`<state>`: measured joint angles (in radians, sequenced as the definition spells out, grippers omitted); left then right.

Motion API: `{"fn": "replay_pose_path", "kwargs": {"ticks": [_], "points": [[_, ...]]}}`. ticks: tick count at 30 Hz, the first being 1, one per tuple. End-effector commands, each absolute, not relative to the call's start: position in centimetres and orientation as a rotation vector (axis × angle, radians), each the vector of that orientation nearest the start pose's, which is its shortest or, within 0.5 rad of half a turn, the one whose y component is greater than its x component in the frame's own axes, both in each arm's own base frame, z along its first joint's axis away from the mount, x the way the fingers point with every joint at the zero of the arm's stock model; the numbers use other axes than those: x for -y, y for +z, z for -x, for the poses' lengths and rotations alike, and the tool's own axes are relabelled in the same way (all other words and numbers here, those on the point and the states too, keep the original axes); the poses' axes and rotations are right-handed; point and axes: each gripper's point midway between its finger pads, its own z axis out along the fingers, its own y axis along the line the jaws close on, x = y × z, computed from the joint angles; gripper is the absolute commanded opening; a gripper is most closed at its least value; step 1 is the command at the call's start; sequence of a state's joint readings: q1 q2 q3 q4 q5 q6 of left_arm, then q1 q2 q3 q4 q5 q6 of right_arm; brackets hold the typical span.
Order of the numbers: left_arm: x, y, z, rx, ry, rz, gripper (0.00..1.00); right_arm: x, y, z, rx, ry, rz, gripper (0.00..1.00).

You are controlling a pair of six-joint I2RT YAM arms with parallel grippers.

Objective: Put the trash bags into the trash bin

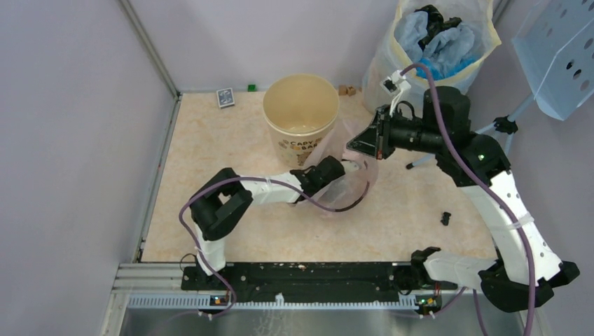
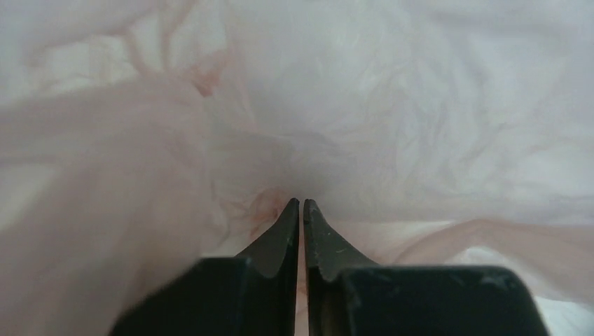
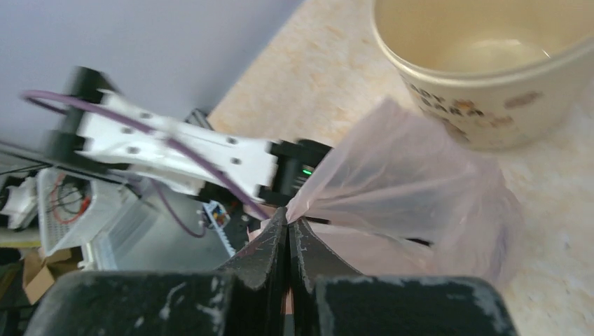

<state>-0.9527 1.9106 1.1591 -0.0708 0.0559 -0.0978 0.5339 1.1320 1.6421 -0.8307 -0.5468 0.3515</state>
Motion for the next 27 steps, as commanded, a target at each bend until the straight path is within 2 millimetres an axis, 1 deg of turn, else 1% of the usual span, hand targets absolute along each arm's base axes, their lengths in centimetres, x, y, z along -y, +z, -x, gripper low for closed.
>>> {"fn": "replay_pose_path", "kwargs": {"ticks": [1, 2, 4, 5, 8, 9, 11, 12, 14, 15, 17, 19, 21, 22, 23, 25, 27], "points": [[39.0, 10.0, -25.9, -2.106, -0.602, -1.061, 0.13, -21.8, 37.8, -22.4, -1.998, 0.903, 0.468, 0.00], [39.0, 11.5, -25.8, -2.081, -0.617, -1.059, 0.16, -21.6, 37.2, -22.9, -2.005, 0.876, 0.447, 0.00], [39.0, 13.2, -25.7, -2.055, -0.631, -1.065, 0.20, -20.9, 36.2, -23.9, -2.020, 0.811, 0.398, 0.00], [39.0, 14.4, -25.5, -2.034, -0.641, -1.069, 0.22, -20.4, 35.8, -24.5, -2.024, 0.768, 0.365, 0.00], [38.6, 16.6, -25.2, -2.002, -0.647, -1.081, 0.32, -17.8, 35.3, -26.3, -2.022, 0.594, 0.230, 0.00], [38.4, 17.2, -24.9, -1.994, -0.652, -1.088, 0.35, -16.2, 35.2, -27.0, -2.011, 0.497, 0.164, 0.00], [38.0, 18.1, -24.7, -1.957, -0.644, -1.117, 0.36, -14.3, 35.4, -27.6, -1.989, 0.387, 0.103, 0.00], [37.9, 18.6, -24.6, -1.940, -0.648, -1.126, 0.36, -13.8, 35.3, -27.8, -1.982, 0.355, 0.099, 0.00], [37.8, 19.9, -24.2, -1.908, -0.674, -1.125, 0.36, -13.7, 34.3, -27.8, -2.000, 0.335, 0.119, 0.00], [37.9, 20.9, -23.9, -1.889, -0.701, -1.115, 0.36, -14.0, 33.7, -27.7, -2.018, 0.344, 0.131, 0.00], [38.3, 23.7, -23.4, -1.825, -0.769, -1.079, 0.37, -14.6, 32.6, -27.6, -2.050, 0.371, 0.144, 0.00], [38.4, 26.9, -23.0, -1.758, -0.832, -1.026, 0.43, -15.1, 32.2, -27.6, -2.055, 0.399, 0.142, 0.00], [38.0, 30.4, -22.7, -1.702, -0.868, -0.970, 0.50, -15.4, 32.5, -27.7, -2.032, 0.427, 0.131, 0.00], [37.6, 32.3, -22.6, -1.679, -0.878, -0.931, 0.53, -15.6, 32.8, -27.7, -2.014, 0.445, 0.131, 0.00], [37.2, 33.8, -22.8, -1.673, -0.876, -0.881, 0.55, -15.9, 33.1, -27.7, -2.000, 0.467, 0.134, 0.00], [36.1, 36.2, -23.3, -1.684, -0.858, -0.781, 0.58, -16.3, 33.3, -27.9, -1.990, 0.491, 0.139, 0.00], [35.1, 37.7, -23.7, -1.722, -0.847, -0.671, 0.60, -16.8, 33.4, -28.1, -1.986, 0.509, 0.142, 0.00]]}}
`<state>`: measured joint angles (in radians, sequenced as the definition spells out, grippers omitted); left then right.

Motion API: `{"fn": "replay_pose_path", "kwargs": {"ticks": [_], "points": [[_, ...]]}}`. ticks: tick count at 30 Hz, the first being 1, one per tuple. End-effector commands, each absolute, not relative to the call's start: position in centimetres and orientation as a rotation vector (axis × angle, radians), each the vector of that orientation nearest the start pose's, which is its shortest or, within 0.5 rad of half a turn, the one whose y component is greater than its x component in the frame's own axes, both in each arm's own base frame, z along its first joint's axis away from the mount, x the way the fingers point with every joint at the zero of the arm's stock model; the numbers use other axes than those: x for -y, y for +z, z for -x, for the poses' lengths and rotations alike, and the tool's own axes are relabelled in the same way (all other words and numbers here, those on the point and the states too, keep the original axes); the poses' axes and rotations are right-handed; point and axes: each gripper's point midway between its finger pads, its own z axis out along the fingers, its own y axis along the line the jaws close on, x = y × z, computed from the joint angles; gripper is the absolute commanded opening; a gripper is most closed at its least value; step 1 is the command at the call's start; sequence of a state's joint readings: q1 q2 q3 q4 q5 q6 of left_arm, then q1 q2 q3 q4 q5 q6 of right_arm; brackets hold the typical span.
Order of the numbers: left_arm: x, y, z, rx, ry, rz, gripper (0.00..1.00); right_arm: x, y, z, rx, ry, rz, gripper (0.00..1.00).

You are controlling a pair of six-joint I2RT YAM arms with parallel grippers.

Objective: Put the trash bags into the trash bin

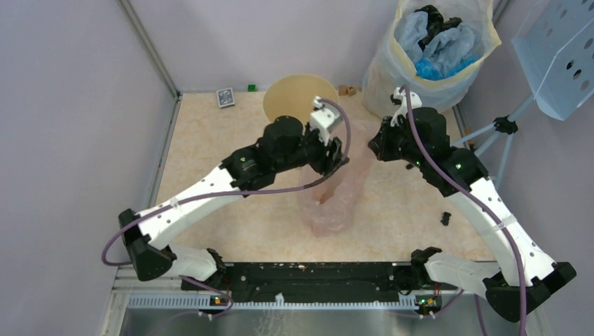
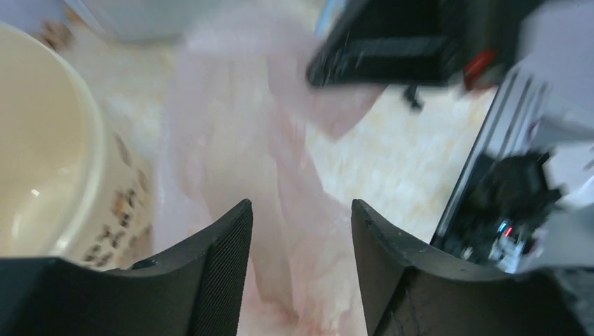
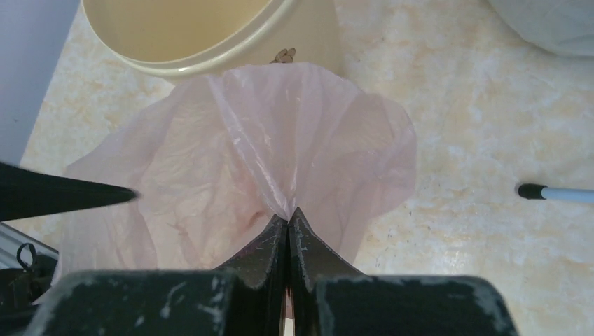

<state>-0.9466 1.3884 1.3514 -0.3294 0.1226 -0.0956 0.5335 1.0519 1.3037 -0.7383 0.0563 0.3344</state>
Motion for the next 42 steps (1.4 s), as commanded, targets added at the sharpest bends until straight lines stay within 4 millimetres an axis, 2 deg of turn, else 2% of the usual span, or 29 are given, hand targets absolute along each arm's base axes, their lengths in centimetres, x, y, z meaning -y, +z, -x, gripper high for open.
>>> {"fn": "replay_pose_path", "kwargs": {"ticks": [1, 4, 8, 10, 14, 16, 19, 21, 24, 28, 37, 42], "points": [[34.3, 38.2, -24.0, -1.739, -0.833, -0.608, 0.61, -17.0, 33.3, -28.3, -1.985, 0.515, 0.142, 0.00], [32.4, 39.1, -23.7, -1.793, -0.856, -0.442, 0.65, -17.4, 33.5, -28.7, -1.969, 0.537, 0.137, 0.00], [29.8, 39.5, -22.9, -1.866, -0.889, -0.228, 0.67, -17.8, 34.8, -29.2, -1.923, 0.559, 0.131, 0.00], [29.2, 40.0, -21.8, -1.884, -0.934, -0.202, 0.69, -17.9, 35.5, -29.5, -1.907, 0.559, 0.135, 0.00], [28.3, 40.6, -18.9, -1.926, -1.133, -0.069, 0.72, -18.0, 35.9, -30.0, -1.904, 0.542, 0.137, 0.00], [27.0, 40.3, -18.3, -1.967, -1.145, 0.025, 0.76, -17.8, 35.8, -30.2, -1.901, 0.529, 0.127, 0.00], [26.0, 37.8, -17.7, -2.073, -1.104, 0.110, 0.85, -17.8, 35.4, -30.5, -1.907, 0.521, 0.120, 0.00], [26.4, 35.7, -16.8, -2.151, -1.128, 0.123, 0.90, -17.9, 35.1, -30.6, -1.914, 0.519, 0.122, 0.00], [28.6, 33.4, -14.7, -2.244, -1.283, 0.067, 0.98, -17.9, 34.7, -30.7, -1.923, 0.513, 0.120, 0.00], [31.3, 33.1, -13.0, -2.264, -1.488, -0.015, 0.99, -17.9, 34.4, -30.8, -1.928, 0.510, 0.119, 0.00], [34.0, 30.8, -13.0, -2.294, -1.670, 0.091, 0.99, -18.0, 33.7, -30.6, -1.941, 0.515, 0.125, 0.00], [36.4, 29.1, -13.7, -2.331, -1.666, 0.092, 0.99, -17.8, 33.7, -30.4, -1.940, 0.514, 0.128, 0.00]]}}
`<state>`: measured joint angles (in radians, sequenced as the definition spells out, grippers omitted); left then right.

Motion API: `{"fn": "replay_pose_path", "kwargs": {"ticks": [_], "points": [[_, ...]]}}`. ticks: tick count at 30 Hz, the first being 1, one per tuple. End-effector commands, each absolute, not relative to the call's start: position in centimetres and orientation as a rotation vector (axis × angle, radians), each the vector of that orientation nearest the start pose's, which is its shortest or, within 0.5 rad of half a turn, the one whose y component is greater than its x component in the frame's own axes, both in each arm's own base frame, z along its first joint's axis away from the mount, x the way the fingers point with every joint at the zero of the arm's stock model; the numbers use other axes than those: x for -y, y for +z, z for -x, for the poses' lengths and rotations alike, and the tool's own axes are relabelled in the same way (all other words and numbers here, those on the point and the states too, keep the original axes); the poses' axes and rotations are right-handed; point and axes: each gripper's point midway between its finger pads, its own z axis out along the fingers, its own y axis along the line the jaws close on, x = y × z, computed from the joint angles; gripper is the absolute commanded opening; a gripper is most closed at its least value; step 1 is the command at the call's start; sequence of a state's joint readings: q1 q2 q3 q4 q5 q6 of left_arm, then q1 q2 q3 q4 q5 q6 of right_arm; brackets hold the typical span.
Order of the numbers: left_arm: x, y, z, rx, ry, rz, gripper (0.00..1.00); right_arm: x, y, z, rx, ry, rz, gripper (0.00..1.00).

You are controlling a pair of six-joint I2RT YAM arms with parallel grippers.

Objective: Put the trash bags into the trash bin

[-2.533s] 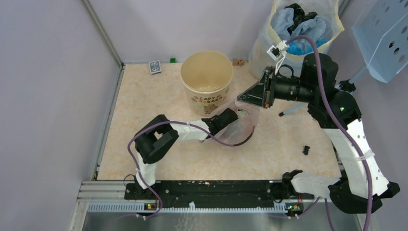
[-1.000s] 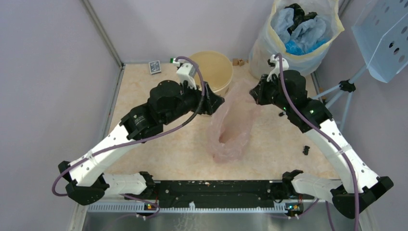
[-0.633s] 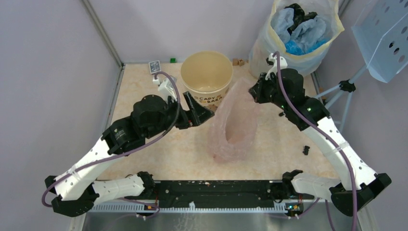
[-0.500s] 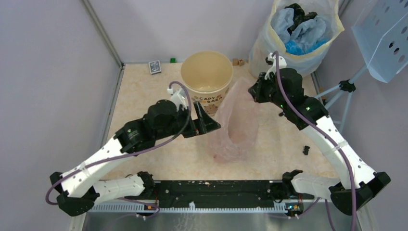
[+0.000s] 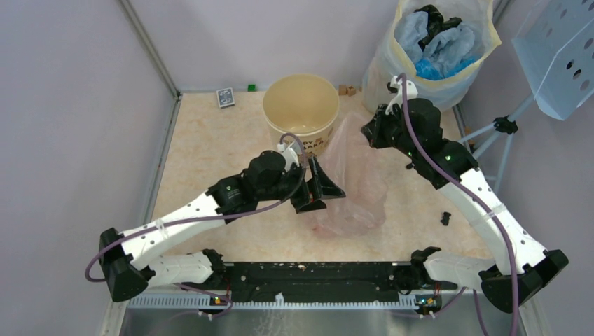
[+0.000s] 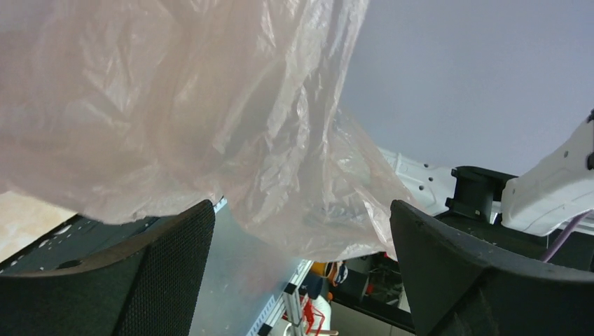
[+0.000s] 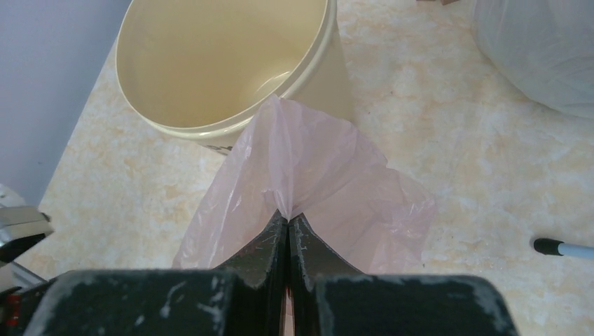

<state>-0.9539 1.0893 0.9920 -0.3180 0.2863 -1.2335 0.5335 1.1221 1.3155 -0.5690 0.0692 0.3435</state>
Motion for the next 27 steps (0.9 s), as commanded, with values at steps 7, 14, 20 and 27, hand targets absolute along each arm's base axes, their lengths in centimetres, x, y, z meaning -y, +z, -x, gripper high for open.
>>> {"fn": "replay_pose_path", "kwargs": {"ticks": [7, 14, 20, 27], "points": [[38.2, 26.1, -16.0, -2.391, -1.540, 0.175, 0.99, -17.8, 33.5, -29.9, -1.944, 0.521, 0.135, 0.00], [37.0, 21.5, -19.9, -2.362, -1.254, 0.282, 0.30, -17.3, 33.6, -29.8, -1.937, 0.506, 0.124, 0.00], [37.2, 22.4, -20.8, -2.312, -1.177, 0.018, 0.00, -13.0, 35.4, -29.7, -1.876, 0.320, -0.022, 0.00], [41.6, 26.6, -19.2, -2.220, -1.319, -0.484, 0.00, -7.2, 41.2, -27.5, -1.681, 0.173, -0.187, 0.00]]}}
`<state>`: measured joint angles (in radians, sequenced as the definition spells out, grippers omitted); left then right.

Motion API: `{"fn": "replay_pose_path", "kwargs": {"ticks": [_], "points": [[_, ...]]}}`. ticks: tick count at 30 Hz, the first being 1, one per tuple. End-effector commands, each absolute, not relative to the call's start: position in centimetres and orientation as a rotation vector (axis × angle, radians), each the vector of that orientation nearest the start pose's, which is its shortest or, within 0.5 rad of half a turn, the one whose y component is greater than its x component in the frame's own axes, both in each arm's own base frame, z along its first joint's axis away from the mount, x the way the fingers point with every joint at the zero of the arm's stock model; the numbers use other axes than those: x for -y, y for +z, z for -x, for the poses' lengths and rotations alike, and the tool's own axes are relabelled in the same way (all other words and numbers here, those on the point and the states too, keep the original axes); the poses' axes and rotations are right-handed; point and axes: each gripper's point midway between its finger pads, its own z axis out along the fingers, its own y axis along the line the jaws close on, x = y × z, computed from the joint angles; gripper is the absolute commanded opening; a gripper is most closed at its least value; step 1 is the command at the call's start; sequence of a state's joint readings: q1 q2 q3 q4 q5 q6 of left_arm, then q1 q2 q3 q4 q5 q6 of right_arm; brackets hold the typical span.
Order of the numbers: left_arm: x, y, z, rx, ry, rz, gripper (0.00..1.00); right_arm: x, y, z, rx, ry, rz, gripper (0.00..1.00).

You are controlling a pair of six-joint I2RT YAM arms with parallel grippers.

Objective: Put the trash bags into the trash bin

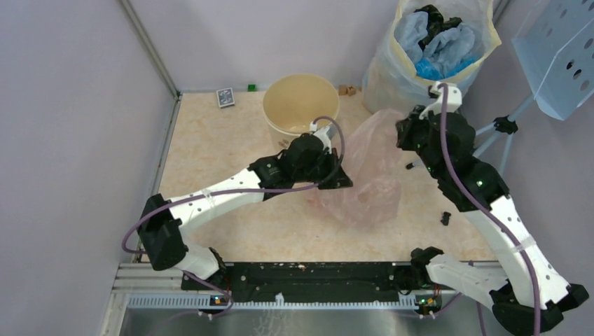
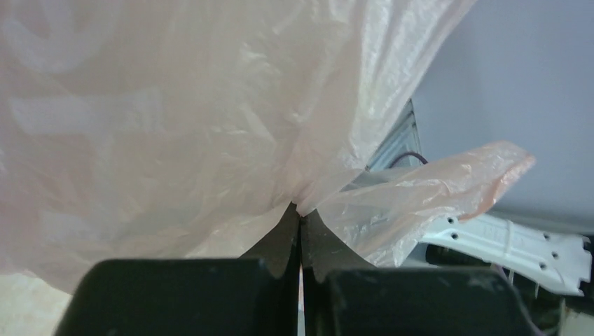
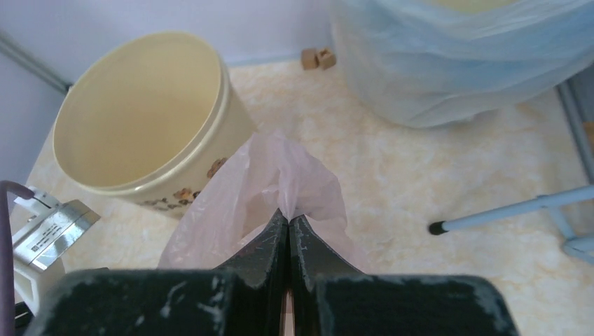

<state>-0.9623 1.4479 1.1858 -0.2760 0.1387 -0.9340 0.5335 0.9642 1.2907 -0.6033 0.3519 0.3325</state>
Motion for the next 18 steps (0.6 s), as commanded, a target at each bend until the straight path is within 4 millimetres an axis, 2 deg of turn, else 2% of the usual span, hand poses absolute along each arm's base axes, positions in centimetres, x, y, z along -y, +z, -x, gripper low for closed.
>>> {"fn": "replay_pose_path", "kwargs": {"ticks": [1, 4, 7, 9, 11, 14, 18], "points": [[42.1, 27.4, -19.1, -2.190, -1.344, -0.537, 0.00, -6.5, 41.9, -27.2, -1.664, 0.151, -0.204, 0.00], [43.1, 30.6, -18.7, -2.042, -1.390, -0.729, 0.00, -4.2, 44.0, -26.1, -1.635, 0.070, -0.263, 0.00], [42.2, 31.8, -19.3, -1.965, -1.389, -0.824, 0.00, -3.1, 44.9, -25.3, -1.621, 0.033, -0.266, 0.00], [40.6, 32.1, -20.4, -1.969, -1.381, -0.822, 0.00, -3.4, 45.3, -24.9, -1.605, 0.067, -0.241, 0.00], [39.0, 33.2, -21.2, -1.964, -1.399, -0.818, 0.00, -3.9, 45.9, -24.5, -1.578, 0.118, -0.211, 0.00], [36.6, 36.5, -21.6, -1.901, -1.473, -0.820, 0.00, -4.7, 47.3, -24.0, -1.519, 0.188, -0.171, 0.00], [34.1, 41.5, -21.2, -1.757, -1.502, -0.828, 0.00, -5.7, 50.7, -23.6, -1.430, 0.266, -0.128, 0.00]]}}
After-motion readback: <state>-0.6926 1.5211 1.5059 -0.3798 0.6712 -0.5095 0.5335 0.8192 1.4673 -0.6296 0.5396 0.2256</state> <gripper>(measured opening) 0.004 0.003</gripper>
